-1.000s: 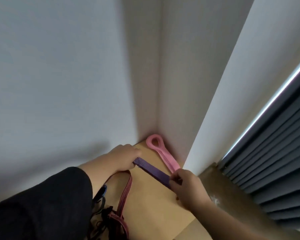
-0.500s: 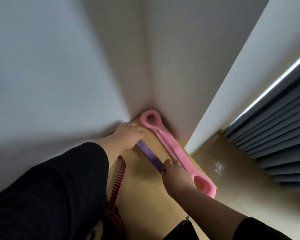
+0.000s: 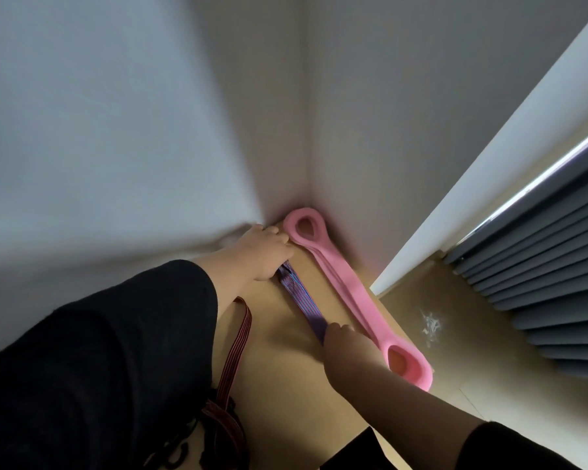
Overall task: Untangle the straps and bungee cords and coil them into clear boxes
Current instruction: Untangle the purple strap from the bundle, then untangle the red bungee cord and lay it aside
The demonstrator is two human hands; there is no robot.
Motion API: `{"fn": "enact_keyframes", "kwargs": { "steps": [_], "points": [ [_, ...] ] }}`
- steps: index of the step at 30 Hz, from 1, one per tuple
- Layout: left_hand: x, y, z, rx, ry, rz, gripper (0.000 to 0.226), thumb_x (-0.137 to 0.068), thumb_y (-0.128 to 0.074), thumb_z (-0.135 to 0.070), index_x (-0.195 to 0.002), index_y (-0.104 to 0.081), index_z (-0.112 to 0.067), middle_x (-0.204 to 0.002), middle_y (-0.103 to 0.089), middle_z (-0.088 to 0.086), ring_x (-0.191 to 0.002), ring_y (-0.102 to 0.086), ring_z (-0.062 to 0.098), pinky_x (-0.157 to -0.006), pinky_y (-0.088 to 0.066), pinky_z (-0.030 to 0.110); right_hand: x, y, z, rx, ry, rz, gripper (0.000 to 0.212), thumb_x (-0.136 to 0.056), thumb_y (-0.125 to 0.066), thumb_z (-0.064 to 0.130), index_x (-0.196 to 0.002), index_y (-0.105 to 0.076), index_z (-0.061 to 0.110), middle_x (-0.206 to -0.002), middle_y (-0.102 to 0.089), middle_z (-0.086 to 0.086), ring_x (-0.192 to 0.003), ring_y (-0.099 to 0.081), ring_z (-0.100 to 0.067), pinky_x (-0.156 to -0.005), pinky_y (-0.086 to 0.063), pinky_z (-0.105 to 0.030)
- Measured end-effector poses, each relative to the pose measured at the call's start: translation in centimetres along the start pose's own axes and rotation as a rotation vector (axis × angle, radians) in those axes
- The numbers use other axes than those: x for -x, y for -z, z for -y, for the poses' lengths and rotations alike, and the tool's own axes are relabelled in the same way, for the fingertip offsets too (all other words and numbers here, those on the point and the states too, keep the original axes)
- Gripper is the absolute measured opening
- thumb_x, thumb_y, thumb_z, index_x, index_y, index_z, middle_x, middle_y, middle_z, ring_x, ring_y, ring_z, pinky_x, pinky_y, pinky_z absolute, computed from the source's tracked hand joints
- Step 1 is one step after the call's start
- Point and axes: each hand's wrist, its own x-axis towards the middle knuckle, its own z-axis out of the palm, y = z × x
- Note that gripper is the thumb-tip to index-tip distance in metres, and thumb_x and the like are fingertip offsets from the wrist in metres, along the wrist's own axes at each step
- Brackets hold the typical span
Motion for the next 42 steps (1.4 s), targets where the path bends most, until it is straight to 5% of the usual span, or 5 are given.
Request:
{"fn": "enact_keyframes", "kwargs": {
  "steps": [12, 22, 31, 36, 42],
  "points": [
    [3.6, -0.4, 0.9, 0.150, 0.131, -0.115, 0.050, -0.085, -0.065, -0.041, -0.127, -0.052, -0.017, -0.129, -0.053, 0.005, -0.120, -0.050, 0.028, -0.096, -0.047, 0.044, 1.6, 0.5, -0.1, 0.153, 0.039, -0.167, 0.037, -0.094, -0.049, 0.015, -0.131, -0.052, 0.015, -0.124, -0.052, -0.009, -0.110, -0.055, -0.029, -0.079, -0.046, -0.038],
    [18.4, -5.1, 0.5, 0.523, 0.295, -0.182, 0.029, -0.095, -0.053, -0.038, -0.117, -0.062, -0.021, -0.119, -0.058, -0.001, -0.112, -0.053, 0.021, -0.093, -0.047, 0.038, 3.2, -0.2, 6.3, 0.236, 0.275, -0.214, 0.032, -0.097, -0.048, 0.036, -0.124, -0.052, 0.018, -0.125, -0.052, -0.009, -0.112, -0.054, -0.031, -0.080, -0.045, -0.040],
    [26.5, -9.7, -8.2, 0.681, 0.235, 0.055, 0.048, -0.091, -0.056, -0.040, -0.137, -0.051, -0.028, -0.130, -0.055, -0.004, -0.124, -0.047, 0.018, -0.107, -0.038, 0.037, 3.3, -5.4, 11.6, -0.446, 0.199, 0.313, 0.069, -0.084, -0.077, 0.041, -0.140, -0.041, 0.021, -0.127, -0.064, -0.002, -0.106, -0.064, -0.016, -0.093, -0.055, -0.036],
    [28.4, -11.0, -9.5, 0.734, 0.345, -0.037, 0.036, -0.096, -0.052, -0.040, -0.128, -0.059, -0.024, -0.124, -0.059, -0.002, -0.118, -0.050, 0.020, -0.101, -0.041, 0.037, 3.9, -7.4, 14.0, -0.654, 0.176, 0.264, 0.076, -0.082, -0.079, 0.017, -0.144, -0.036, 0.027, -0.122, -0.064, -0.002, -0.097, -0.069, -0.014, -0.073, -0.058, -0.025],
    [29.9, -10.7, -9.3, 0.966, 0.424, -0.218, 0.028, -0.093, -0.054, -0.034, -0.120, -0.057, -0.026, -0.114, -0.058, -0.006, -0.106, -0.050, 0.013, -0.095, -0.045, 0.033, 5.4, -6.9, 16.1, -0.756, 0.234, 0.004, 0.028, -0.088, -0.063, 0.011, -0.103, -0.062, 0.034, -0.104, -0.068, 0.007, -0.093, -0.065, -0.010, -0.069, -0.053, -0.024]
  ]
}}
